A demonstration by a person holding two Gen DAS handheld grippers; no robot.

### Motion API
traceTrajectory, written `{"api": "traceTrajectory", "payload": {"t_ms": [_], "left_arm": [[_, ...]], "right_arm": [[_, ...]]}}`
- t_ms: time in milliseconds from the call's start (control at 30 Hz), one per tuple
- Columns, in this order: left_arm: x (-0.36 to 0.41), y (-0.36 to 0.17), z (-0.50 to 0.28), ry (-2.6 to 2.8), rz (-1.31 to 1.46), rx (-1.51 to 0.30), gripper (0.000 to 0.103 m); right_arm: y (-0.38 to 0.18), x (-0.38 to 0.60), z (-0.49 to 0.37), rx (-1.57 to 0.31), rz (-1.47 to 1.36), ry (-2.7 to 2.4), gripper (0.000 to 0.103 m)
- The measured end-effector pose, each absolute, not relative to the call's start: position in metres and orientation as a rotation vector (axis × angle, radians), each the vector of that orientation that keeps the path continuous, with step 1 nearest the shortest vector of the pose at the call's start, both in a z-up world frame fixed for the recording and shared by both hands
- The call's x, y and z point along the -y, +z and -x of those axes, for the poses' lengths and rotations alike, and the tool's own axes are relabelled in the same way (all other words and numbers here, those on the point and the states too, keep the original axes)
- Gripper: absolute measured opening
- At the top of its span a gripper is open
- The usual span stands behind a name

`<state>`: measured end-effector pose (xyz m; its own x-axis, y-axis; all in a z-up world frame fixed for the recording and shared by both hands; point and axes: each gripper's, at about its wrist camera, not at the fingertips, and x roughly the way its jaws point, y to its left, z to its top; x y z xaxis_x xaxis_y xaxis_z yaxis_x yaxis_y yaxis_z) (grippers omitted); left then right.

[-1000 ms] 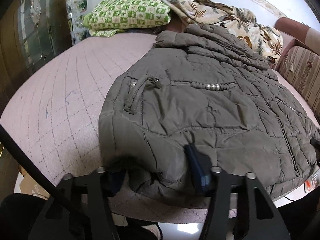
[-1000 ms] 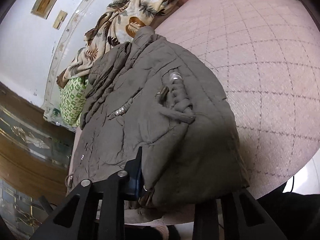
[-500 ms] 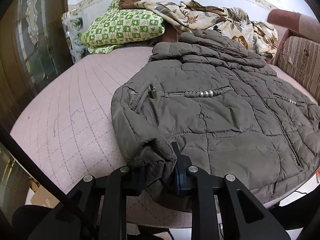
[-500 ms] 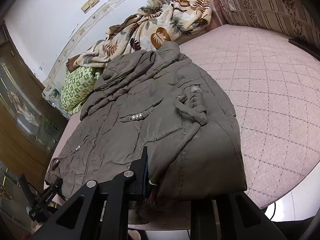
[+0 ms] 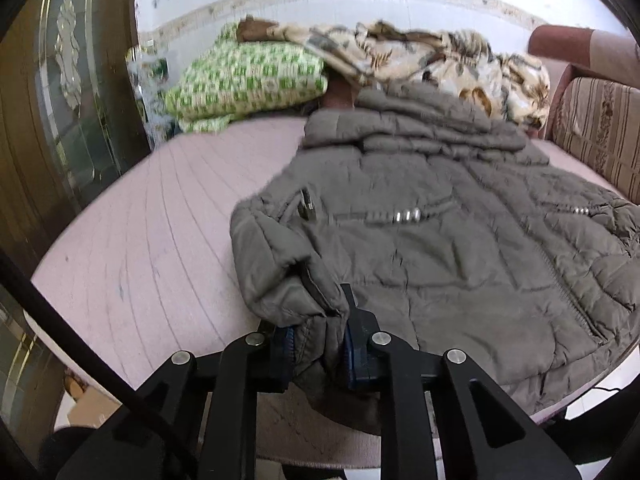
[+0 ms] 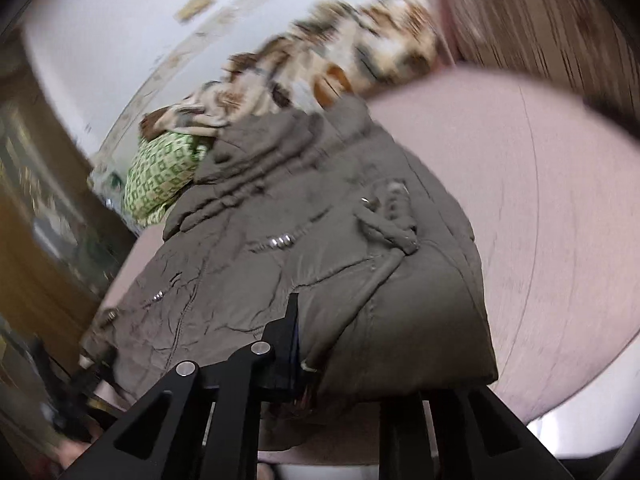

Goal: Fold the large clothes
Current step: 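Lift the held hem with both tools and fold it over the jacket body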

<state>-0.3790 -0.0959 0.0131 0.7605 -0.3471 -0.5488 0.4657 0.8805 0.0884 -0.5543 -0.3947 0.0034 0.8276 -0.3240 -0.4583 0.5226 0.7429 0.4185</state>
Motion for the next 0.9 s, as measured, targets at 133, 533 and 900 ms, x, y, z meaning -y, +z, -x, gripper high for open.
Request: {"api": "traceTrajectory", "payload": {"t_ms": [133,533,900], "left_arm": [[0.099,0.031,0.384,-0.448,-0.241,-0.466,0.017],[0.113,0.079,0.371,-0.444,-0.223,-0.343,0.017],[0.139,0.15,0.323,-0.439,-0.137,-0.243,0.017]], "right_arm": [[0.02,0.389,0.554,-0.349,-0.489,-0.489,0.018],[0.075,0.391,0.539,-0.269,-0.375,-0.46,0.017],[0.155,0.417,0.505,-0.179,-0.312,-0.414,0.017]]}}
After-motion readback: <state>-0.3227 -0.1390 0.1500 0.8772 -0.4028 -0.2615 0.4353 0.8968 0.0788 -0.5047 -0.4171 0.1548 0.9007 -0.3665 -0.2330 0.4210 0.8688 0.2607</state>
